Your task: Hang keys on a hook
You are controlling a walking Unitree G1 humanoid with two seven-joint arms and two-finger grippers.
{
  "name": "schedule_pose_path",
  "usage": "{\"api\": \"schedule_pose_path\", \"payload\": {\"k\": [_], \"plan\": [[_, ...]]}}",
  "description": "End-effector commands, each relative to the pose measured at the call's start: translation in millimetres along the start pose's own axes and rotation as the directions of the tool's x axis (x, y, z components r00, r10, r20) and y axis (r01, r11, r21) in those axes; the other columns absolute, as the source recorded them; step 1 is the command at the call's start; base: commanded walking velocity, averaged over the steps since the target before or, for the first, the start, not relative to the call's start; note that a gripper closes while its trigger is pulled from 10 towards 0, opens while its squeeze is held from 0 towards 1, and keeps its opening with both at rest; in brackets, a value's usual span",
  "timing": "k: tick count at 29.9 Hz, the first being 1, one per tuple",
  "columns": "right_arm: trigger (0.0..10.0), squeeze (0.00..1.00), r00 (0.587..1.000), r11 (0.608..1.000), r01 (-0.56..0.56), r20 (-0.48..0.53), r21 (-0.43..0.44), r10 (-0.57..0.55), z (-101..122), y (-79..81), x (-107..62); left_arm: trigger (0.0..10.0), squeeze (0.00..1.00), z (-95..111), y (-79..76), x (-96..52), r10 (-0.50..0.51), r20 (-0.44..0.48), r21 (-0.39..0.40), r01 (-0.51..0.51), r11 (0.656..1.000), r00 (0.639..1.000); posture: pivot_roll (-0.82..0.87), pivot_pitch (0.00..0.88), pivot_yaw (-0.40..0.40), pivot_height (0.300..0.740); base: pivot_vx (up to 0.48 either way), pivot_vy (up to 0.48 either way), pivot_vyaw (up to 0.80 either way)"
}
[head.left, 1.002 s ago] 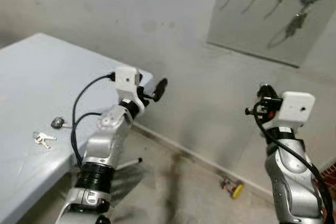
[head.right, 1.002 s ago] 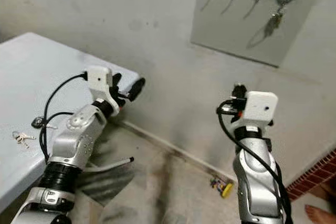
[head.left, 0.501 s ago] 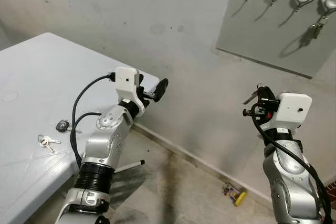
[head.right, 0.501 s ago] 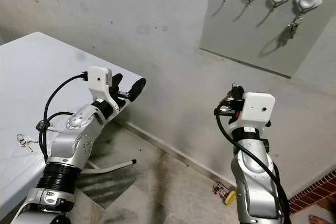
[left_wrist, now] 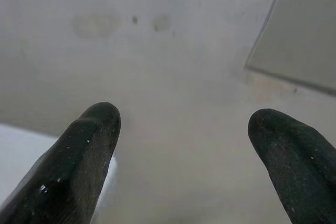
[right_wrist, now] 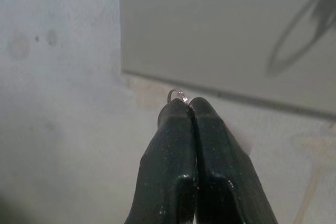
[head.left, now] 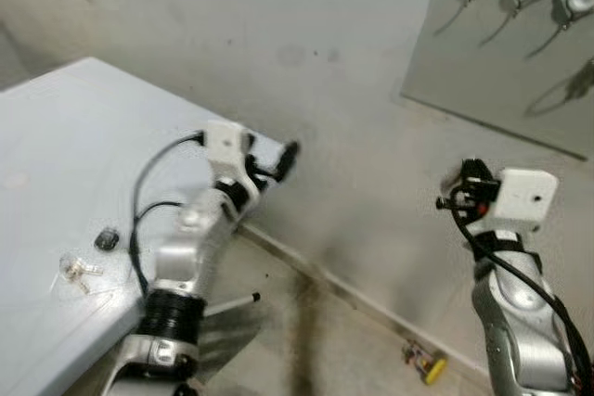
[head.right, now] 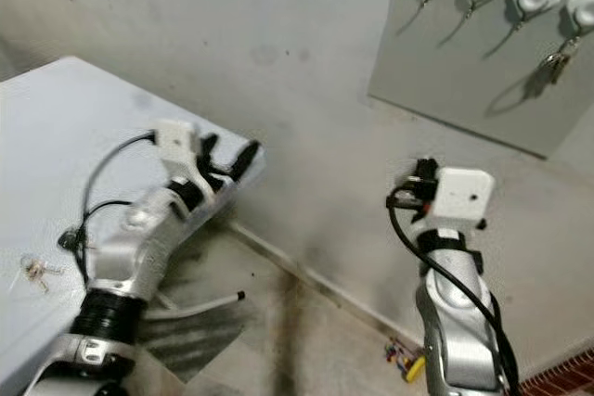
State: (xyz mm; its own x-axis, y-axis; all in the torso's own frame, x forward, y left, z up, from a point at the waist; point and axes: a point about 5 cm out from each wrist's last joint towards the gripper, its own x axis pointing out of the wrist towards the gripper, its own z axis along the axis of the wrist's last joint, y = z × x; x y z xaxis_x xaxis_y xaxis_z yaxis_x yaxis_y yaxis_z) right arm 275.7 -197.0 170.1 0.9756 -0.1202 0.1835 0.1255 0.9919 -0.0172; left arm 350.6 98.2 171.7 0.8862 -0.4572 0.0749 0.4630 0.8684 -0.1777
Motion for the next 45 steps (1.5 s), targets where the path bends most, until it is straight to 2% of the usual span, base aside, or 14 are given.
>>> {"api": "schedule_pose_path", "payload": {"k": [1, 22, 29, 31, 32, 33, 36, 40, 42, 45], "plan": [[10.0, 0.00, 0.999, 1.000, -0.022, 0.027, 0.012, 0.022, 6, 6.6, 0.5, 10.0, 0.00, 4, 10.8, -4.5, 0.035, 0.009, 0.009, -0.035, 0.999, 0.999, -0.09, 0.077, 0.005, 0.727, 0.319, 0.000, 0.00], [10.0, 0.00, 0.999, 1.000, -0.028, 0.027, 0.005, 0.028, 7, 6.1, 1.5, 10.0, 0.00, 5, 10.7, -3.6, 0.041, 0.015, 0.002, -0.041, 0.999, 0.999, -0.09, 0.074, 0.001, 0.727, 0.315, 0.000, 0.00], [10.0, 0.00, 0.997, 0.998, -0.068, 0.025, -0.008, 0.068, 8, 8.6, 1.5, 10.0, 0.00, 13, 6.9, -4.4, 0.046, 0.090, 0.035, -0.050, 0.998, 0.995, -0.09, 0.071, -0.003, 0.727, 0.000, 0.000, 0.00], [10.0, 0.00, 0.995, 0.996, -0.091, 0.028, -0.016, 0.092, 8, 9.8, 2.1, 10.0, 0.00, 15, 3.5, -4.1, 0.019, 0.100, 0.060, -0.025, 0.998, 0.995, -0.09, 0.071, -0.003, 0.727, 0.000, 0.000, 0.00], [10.0, 0.00, 0.992, 0.992, -0.122, 0.037, -0.022, 0.123, 11, 11.3, 2.8, 10.0, 0.00, 19, -5.0, -4.2, -0.045, 0.113, 0.091, 0.035, 0.995, 0.993, -0.09, 0.066, -0.004, 0.727, 0.000, 0.000, 0.00], [10.0, 0.00, 0.992, 0.992, -0.122, 0.037, -0.022, 0.123, 11, 11.3, 2.8, 10.0, 0.00, 19, -5.0, -4.2, -0.045, 0.113, 0.091, 0.035, 0.995, 0.993, -0.09, 0.066, -0.004, 0.727, 0.000, 0.000, 0.00], [10.0, 0.00, 0.975, 0.977, -0.214, 0.059, -0.028, 0.215, 18, 17.8, 5.3, 10.0, 0.00, 27, -25.6, -6.1, -0.203, 0.127, 0.178, 0.179, 0.968, 0.971, -0.09, 0.061, -0.005, 0.727, 0.000, 0.000, 0.00], [10.0, 0.00, 0.967, 0.969, -0.244, 0.072, -0.032, 0.246, 21, 20.3, 7.3, 10.0, 0.00, 28, -33.2, -6.2, -0.251, 0.120, 0.211, 0.222, 0.952, 0.961, -0.09, 0.055, -0.006, 0.727, 0.000, 0.000, 0.00], [10.0, 0.00, 0.962, 0.965, -0.260, 0.080, -0.042, 0.263, 24, 22.4, 10.3, 10.0, 0.00, 31, -41.7, -7.3, -0.304, 0.127, 0.225, 0.271, 0.936, 0.944, -0.09, 0.055, -0.006, 0.727, 0.000, 0.000, 0.00], [10.0, 0.00, 0.952, 0.957, -0.287, 0.095, -0.041, 0.290, 27, 25.8, 12.5, 10.0, 0.00, 33, -46.1, -7.1, -0.324, 0.129, 0.249, 0.286, 0.925, 0.937, -0.09, 0.047, -0.005, 0.727, 0.000, 0.000, 0.00]]}}
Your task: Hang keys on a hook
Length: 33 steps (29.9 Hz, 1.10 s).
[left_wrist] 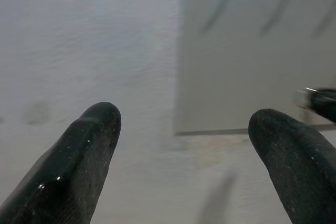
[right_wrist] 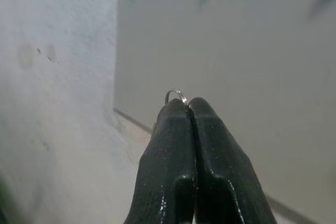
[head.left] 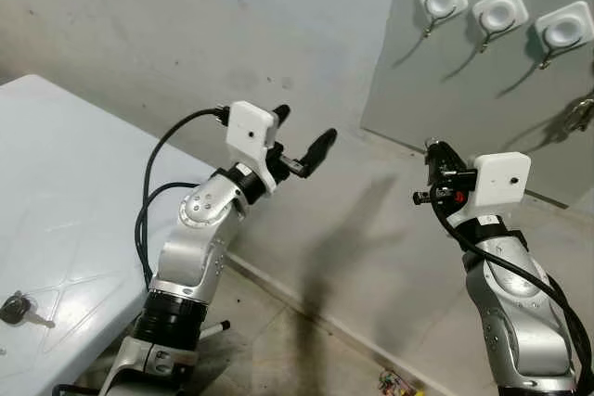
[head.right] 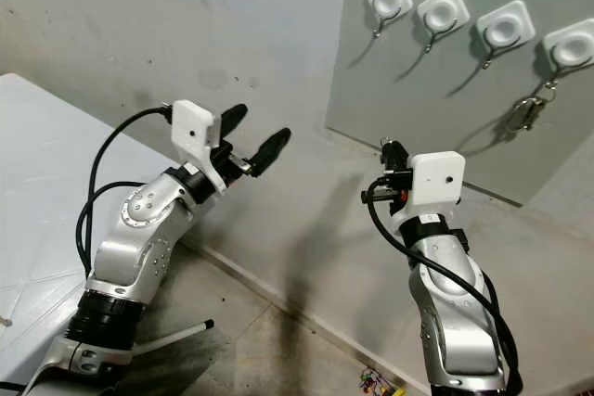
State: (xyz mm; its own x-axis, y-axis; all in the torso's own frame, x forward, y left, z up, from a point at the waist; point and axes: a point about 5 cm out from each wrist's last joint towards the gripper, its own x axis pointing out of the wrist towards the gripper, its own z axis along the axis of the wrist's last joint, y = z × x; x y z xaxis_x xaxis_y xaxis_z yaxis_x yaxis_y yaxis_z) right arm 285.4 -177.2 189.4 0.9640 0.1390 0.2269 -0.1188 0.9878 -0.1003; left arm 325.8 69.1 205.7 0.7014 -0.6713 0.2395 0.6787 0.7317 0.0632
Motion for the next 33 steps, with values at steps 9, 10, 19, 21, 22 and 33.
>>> {"api": "schedule_pose_path", "payload": {"k": [9, 10, 19, 21, 22, 33], "plan": [[10.0, 0.00, 0.988, 0.993, -0.121, 0.101, 0.004, 0.120, 23, 13.1, 15.7, 10.0, 0.00, 15, 1.4, 2.8, -0.019, 0.041, 0.025, 0.018, 1.000, 0.999, -0.09, 0.047, -0.001, 0.727, 0.000, 0.000, 0.00], [10.0, 0.00, 0.986, 0.992, -0.128, 0.108, 0.006, 0.126, 25, 14.1, 16.9, 10.0, 0.00, 16, 1.8, 2.8, -0.018, 0.043, 0.023, 0.017, 1.000, 0.999, -0.09, 0.047, -0.001, 0.727, 0.000, 0.000, 0.00], [10.0, 0.00, 0.967, 0.981, -0.186, 0.187, 0.051, 0.174, 40, 25.5, 23.5, 10.0, 0.00, 21, 2.6, 4.0, -0.016, 0.058, 0.023, 0.015, 1.000, 0.998, -0.08, 0.050, -0.001, 0.727, 0.000, 0.000, 0.00], [10.0, 0.00, 0.962, 0.978, -0.197, 0.203, 0.065, 0.180, 43, 28.4, 25.1, 10.0, 0.00, 22, 2.4, 4.2, -0.017, 0.059, 0.024, 0.016, 1.000, 0.998, -0.08, 0.050, -0.001, 0.727, 0.000, 0.000, 0.00], [10.0, 0.00, 0.958, 0.975, -0.203, 0.226, 0.086, 0.179, 48, 31.7, 27.6, 10.0, 0.00, 23, 1.8, 4.6, -0.020, 0.063, 0.024, 0.019, 1.000, 0.998, -0.08, 0.050, -0.001, 0.727, 0.000, 0.000, 0.00], [10.0, 0.00, 0.942, 0.962, -0.207, 0.300, 0.176, 0.148, 68, 36.3, 40.0, 10.0, 0.00, 26, -1.6, 6.7, -0.032, 0.070, 0.026, 0.031, 0.999, 0.997, -0.07, 0.051, 0.002, 0.727, 0.000, 0.000, 0.00]]}}
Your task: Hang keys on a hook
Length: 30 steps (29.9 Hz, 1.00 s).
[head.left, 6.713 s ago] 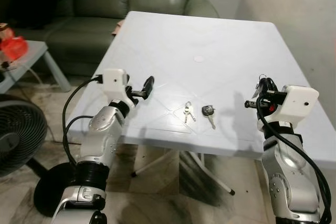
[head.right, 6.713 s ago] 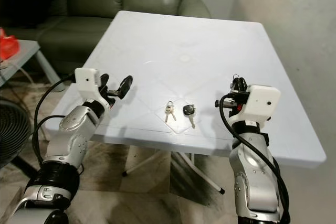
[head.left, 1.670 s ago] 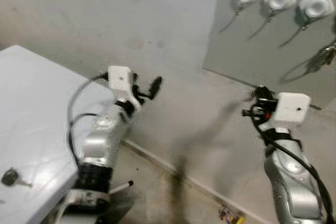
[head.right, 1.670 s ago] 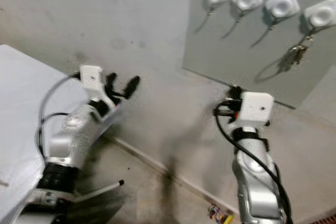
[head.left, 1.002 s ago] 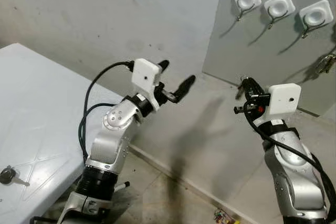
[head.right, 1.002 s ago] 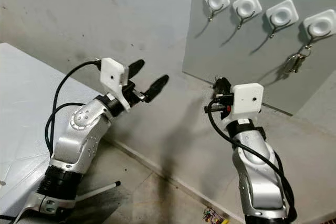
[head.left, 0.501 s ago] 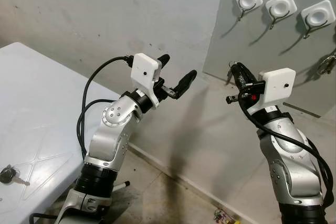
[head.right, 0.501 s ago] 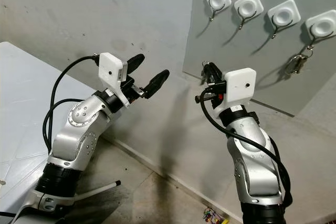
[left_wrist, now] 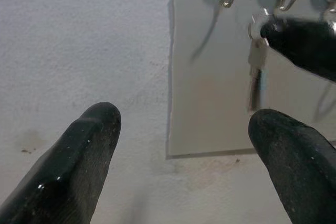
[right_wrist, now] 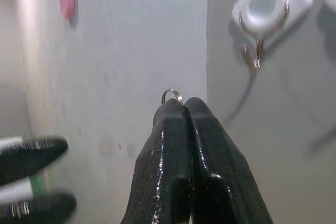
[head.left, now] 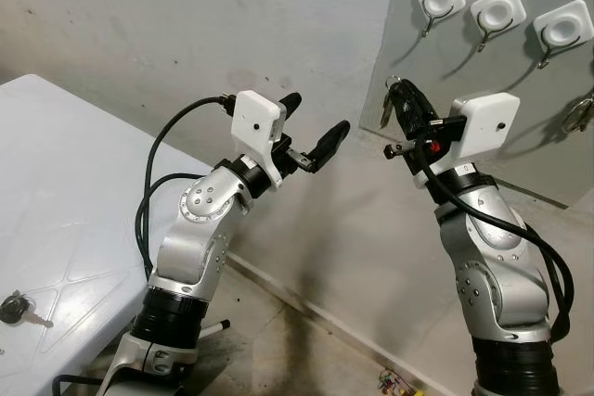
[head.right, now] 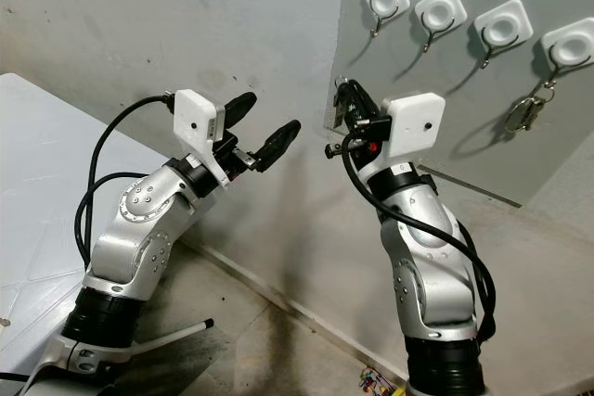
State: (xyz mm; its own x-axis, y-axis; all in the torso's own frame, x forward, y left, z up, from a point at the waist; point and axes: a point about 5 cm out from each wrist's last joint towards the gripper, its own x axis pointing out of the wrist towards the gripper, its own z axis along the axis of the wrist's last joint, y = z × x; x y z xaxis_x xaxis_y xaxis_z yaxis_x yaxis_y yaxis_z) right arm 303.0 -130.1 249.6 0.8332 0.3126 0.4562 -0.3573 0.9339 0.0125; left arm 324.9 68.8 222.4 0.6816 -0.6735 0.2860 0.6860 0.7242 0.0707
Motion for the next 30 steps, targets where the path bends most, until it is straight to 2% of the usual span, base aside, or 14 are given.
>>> {"api": "schedule_pose_path", "payload": {"k": [1, 12, 30], "plan": [[10.0, 0.00, 0.999, 1.000, 0.018, 0.045, 0.024, -0.019, 11, -2.0, 7.0, 10.0, 0.00, 9, -1.8, 3.8, -0.020, 0.021, 0.021, 0.020, 1.000, 1.000, -0.07, 0.051, 0.002, 0.727, 0.000, 0.000, 0.00], [10.0, 0.00, 0.990, 0.982, 0.121, 0.058, 0.148, -0.131, 21, -9.9, 22.7, 10.0, 0.00, 11, -3.2, 4.2, -0.019, 0.026, 0.013, 0.019, 1.000, 0.999, -0.07, 0.053, -0.002, 0.727, 0.000, 0.000, 0.00], [10.0, 0.00, 0.985, 0.966, 0.170, -0.010, 0.196, -0.172, 18, -10.7, 37.1, 10.0, 0.00, 12, -2.2, 5.0, -0.007, 0.026, 0.016, 0.007, 1.000, 1.000, -0.06, 0.064, -0.006, 0.727, 0.000, 0.000, 0.00]]}}
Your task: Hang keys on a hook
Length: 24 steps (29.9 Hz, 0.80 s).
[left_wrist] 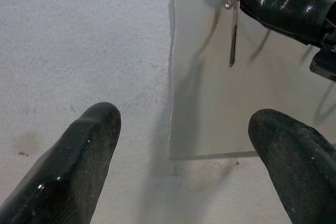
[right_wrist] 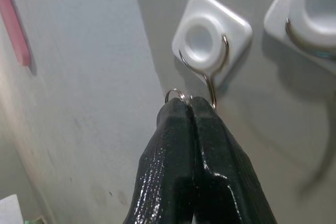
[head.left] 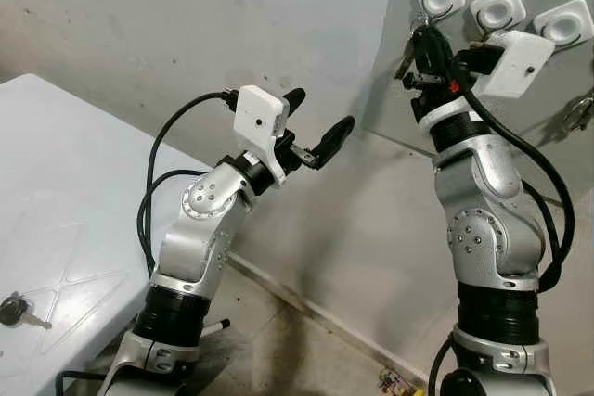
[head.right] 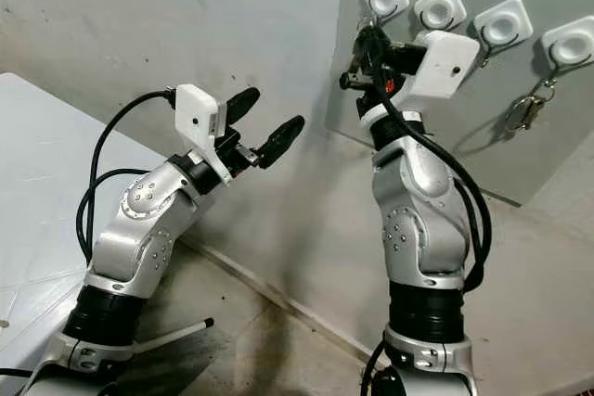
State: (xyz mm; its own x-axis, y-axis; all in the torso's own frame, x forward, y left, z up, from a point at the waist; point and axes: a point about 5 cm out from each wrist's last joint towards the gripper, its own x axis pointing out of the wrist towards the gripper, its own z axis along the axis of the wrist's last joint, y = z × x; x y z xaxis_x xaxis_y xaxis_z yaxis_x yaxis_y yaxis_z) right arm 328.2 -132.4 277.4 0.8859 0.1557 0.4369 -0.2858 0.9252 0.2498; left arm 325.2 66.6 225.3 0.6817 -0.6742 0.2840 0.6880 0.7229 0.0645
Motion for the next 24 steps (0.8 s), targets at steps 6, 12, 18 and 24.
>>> {"api": "schedule_pose_path", "payload": {"k": [6, 12, 18, 24], "plan": [[10.0, 0.00, 0.998, 0.999, 0.047, -0.030, 0.027, -0.047, -0.1, -1.3, 5.2, 10.0, 0.00, 9.6, -0.4, 2.0, -0.003, 0.025, 0.022, 0.003, 1.000, 1.000, -0.06, 0.067, -0.009, 0.727, 0.000, 0.000, 0.00], [10.0, 0.00, 0.996, 0.996, 0.081, -0.048, 0.046, -0.079, -2.6, -3.9, 5.3, 10.0, 0.00, 9.7, -0.4, 2.1, -0.003, 0.025, 0.021, 0.003, 1.000, 1.000, -0.06, 0.067, -0.009, 0.727, 0.000, 0.000, 0.00], [10.0, 0.00, 0.999, 0.998, -0.045, 0.029, 0.039, 0.043, 3.2, 1.5, 0.2, 10.0, 0.00, 10.0, -0.2, 2.3, -0.004, 0.026, 0.022, 0.004, 1.000, 1.000, -0.06, 0.066, -0.005, 0.727, 0.000, 0.000, 0.00], [10.0, 0.00, 0.993, 0.994, -0.106, 0.060, 0.035, 0.104, 5.4, 5.8, -3.7, 10.0, 0.00, 9.4, -0.1, 2.5, -0.004, 0.023, 0.023, 0.003, 1.000, 1.000, -0.06, 0.067, -0.002, 0.727, 0.000, 0.000, 0.00]]}}
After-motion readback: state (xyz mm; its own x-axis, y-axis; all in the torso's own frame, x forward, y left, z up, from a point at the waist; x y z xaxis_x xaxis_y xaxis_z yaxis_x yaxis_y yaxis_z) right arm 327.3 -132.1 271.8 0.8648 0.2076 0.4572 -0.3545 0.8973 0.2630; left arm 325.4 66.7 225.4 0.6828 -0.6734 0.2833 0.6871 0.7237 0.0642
